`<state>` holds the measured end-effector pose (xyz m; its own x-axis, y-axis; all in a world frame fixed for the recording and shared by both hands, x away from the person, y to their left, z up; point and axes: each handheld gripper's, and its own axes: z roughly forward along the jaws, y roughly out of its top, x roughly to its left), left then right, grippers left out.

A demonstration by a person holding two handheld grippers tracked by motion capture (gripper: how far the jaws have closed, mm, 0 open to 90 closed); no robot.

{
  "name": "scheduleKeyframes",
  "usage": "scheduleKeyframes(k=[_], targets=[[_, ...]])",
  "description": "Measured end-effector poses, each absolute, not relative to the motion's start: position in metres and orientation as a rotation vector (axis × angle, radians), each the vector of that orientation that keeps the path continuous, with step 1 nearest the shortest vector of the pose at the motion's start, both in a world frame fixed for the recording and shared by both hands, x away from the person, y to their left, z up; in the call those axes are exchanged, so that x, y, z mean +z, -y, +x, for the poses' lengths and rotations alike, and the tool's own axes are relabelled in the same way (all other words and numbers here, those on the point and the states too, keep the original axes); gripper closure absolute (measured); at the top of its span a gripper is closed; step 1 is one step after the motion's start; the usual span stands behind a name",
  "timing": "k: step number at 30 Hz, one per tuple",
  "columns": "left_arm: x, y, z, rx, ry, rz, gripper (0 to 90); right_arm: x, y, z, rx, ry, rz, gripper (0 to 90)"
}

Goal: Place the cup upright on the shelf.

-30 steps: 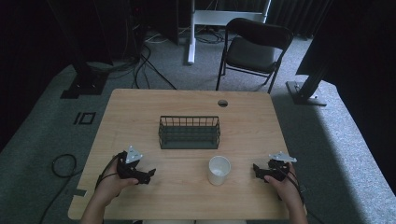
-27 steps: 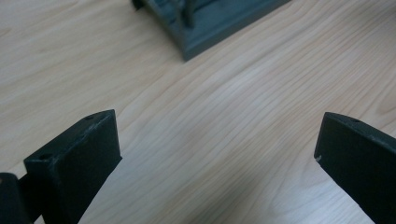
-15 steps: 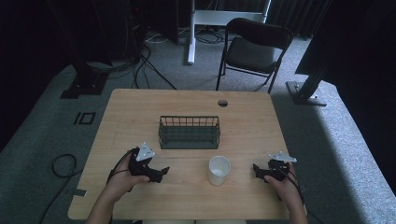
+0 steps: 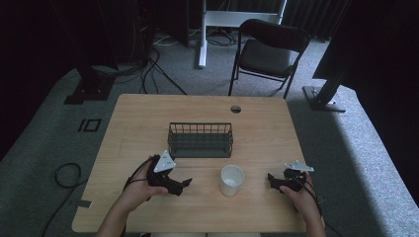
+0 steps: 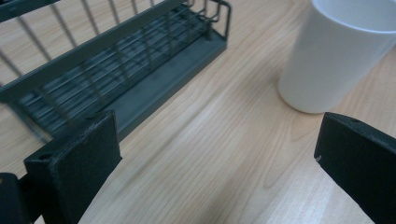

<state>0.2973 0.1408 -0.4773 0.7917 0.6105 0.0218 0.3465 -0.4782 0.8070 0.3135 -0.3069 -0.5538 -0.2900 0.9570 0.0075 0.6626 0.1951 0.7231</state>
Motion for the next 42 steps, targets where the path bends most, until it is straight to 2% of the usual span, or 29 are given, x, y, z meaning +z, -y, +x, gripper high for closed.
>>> scheduleKeyframes(k=[19,42], targets=[[-0.464,-0.094,0.300,0.333,-0.545,2.110,0.6,-0.554,0.307,0.313,0.874,-2.027,1.510,10.7],[-0.468,-0.041,0.301,0.259,-0.419,2.149,1.5,-0.554,0.307,0.313,0.874,-2.028,1.509,10.7]])
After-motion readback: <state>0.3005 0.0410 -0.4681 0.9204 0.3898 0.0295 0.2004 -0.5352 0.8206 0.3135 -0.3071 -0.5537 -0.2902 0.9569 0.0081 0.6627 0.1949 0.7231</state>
